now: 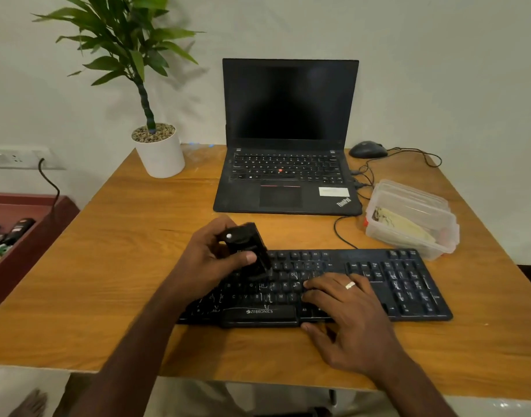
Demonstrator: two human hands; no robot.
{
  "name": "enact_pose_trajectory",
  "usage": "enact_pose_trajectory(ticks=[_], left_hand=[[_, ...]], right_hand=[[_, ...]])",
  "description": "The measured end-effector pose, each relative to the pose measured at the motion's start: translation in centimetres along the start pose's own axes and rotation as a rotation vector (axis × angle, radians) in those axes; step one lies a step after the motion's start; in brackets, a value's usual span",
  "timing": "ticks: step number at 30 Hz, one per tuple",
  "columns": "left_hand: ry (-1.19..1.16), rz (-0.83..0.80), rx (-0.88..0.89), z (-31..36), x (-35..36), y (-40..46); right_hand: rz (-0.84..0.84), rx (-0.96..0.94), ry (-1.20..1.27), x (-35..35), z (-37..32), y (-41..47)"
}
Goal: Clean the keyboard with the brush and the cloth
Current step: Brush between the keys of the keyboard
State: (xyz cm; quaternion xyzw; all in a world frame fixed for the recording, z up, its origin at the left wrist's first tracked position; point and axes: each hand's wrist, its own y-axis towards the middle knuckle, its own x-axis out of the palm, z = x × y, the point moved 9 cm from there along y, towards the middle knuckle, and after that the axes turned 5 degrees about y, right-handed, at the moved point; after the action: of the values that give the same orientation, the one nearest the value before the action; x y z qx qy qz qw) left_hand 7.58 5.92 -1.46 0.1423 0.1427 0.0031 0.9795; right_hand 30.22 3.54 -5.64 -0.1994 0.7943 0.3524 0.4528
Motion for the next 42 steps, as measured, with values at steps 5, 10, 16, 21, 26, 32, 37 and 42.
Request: enact_pose_trajectory(ticks=[5,10,16,21,26,32,37,42], left_hand=[[0.073,-0.069,0.017,0.0,4.5,0.7],[-0.044,0.057,0.028,-0.1,3.0,0.6],[0.054,-0.081,0.028,0.3,5.8,0.9],[0.005,0.015,0.033,1.0,6.6,1.7],[-0.050,0.064,0.006,0.3,3.7,1.0],[0.097,-0.007,-0.033,0.0,6.7,1.6],[0.037,0.117,0.005,0.4,4.2,1.0],[0.011,0.052,-0.015,0.0,4.1,0.4]], right_hand=[[-0.012,0.001,0.000,-0.1,-0.1,0.1],[-0.008,0.009,-0.001,-0.2,0.0,0.0],[0.011,-0.004,0.003,-0.3,-0.4,0.1],[0.010,-0.001,-0.004,-0.4,-0.4,0.1],[-0.010,0.007,0.015,-0.2,-0.3,0.1],[0.006,-0.001,0.015,-0.2,-0.2,0.1],[0.007,-0.008,0.073,-0.7,0.0,-0.3],[0.074,0.011,0.018,-3.4,2.3,-1.6]])
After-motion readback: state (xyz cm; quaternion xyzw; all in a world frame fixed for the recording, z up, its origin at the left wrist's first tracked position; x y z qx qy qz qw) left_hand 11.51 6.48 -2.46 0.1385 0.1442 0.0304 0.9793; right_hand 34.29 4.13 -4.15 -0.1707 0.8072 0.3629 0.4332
